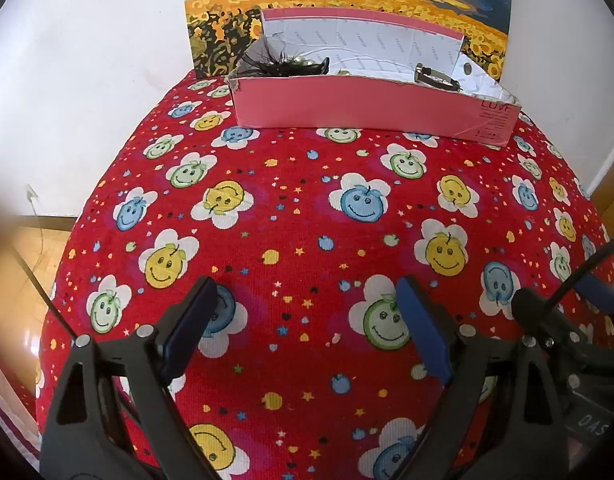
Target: Organize jewelry
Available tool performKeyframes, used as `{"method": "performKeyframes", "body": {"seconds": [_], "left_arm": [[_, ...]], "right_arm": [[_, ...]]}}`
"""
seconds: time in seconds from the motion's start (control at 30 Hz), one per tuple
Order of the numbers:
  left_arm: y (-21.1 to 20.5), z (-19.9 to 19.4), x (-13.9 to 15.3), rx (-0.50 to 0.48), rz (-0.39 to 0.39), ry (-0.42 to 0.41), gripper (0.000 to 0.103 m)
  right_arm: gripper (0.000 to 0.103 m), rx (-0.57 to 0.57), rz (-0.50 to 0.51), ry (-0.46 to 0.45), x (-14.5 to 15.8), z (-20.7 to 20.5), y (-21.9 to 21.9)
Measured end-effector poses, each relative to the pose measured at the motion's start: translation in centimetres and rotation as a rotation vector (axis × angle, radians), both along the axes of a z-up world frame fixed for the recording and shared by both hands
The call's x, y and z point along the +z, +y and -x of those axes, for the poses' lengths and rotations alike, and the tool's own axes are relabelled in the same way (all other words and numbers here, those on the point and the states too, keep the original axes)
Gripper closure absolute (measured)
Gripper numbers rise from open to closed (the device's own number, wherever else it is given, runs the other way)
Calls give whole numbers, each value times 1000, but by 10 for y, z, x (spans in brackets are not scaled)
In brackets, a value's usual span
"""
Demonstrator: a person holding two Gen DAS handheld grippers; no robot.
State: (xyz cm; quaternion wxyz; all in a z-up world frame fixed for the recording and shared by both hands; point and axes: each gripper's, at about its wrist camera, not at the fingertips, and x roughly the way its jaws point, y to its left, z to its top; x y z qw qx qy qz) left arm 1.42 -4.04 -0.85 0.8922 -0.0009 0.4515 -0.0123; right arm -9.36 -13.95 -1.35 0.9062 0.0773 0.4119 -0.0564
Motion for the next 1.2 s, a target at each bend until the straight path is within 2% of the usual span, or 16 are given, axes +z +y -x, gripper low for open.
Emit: {"method": "performKeyframes", "body": {"seconds": [1.2], "left_arm": [[4, -1, -1, 7, 6, 3, 18]], "right_arm": [[2, -1, -22, -11, 1, 2, -2]]}}
